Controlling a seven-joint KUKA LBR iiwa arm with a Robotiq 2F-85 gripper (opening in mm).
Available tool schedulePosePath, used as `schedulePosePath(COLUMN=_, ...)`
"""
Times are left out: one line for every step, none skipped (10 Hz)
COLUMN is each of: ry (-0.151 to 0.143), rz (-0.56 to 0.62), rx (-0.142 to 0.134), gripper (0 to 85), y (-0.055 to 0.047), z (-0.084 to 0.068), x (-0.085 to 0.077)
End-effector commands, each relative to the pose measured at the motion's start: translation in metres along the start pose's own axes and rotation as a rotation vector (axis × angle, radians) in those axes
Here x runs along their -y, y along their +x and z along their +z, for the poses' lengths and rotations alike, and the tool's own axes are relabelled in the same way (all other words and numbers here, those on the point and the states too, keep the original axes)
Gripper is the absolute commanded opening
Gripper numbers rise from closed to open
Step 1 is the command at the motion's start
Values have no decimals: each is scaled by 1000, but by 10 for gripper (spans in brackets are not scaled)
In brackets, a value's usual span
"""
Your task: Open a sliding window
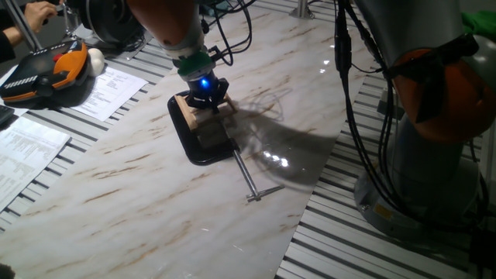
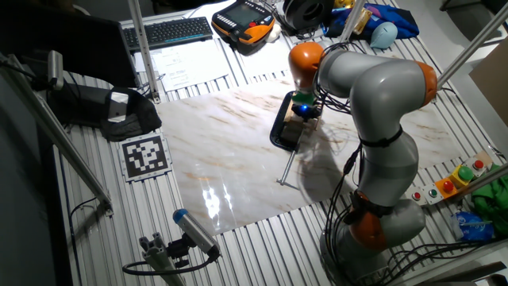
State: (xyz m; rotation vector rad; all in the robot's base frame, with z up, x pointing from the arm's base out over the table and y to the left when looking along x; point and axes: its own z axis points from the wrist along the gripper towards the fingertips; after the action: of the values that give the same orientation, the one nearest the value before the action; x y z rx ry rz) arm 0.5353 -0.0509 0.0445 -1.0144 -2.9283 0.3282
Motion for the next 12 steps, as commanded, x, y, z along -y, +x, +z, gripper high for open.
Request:
schedulePosePath(ry=2, rz=0, rx=1, gripper=0, y=0, z=0, x=1)
schedulePosePath(ry=5, rz=-1, rx=4, gripper=0, y=0, z=0, x=1)
schedulePosePath(ry=7, rz=-2, rx=3, gripper=0, y=0, z=0, x=2)
schedulePosePath(ry=10, rz=-4, rx=3, gripper=0, y=0, z=-1, x=4)
schedulePosePath(ry=14, rz=-9, rx=7, gripper=0, y=-1, z=-4, x=5)
schedulePosePath(ry=11, rz=-18, rx=4, gripper=0, y=-3, z=-9, x=8)
schedulePosePath(ry=0, rz=-30, rx=-4, gripper=0, y=-4, z=-15, x=8)
schedulePosePath(ry=-13, rz=-39, rx=-12, gripper=0, y=-5, z=-21, x=7)
schedulePosePath(ry=-9, rz=-51, rx=-18, gripper=0, y=-5, z=-32, x=6)
schedulePosePath(ry=6, rz=-60, rx=-26, gripper=0, y=-6, z=-48, x=6)
schedulePosePath(ry=14, rz=-69, rx=-24, gripper=0, y=-4, z=-62, x=6)
schedulePosePath(ry=-3, rz=-88, rx=-10, gripper=0, y=1, z=-73, x=7)
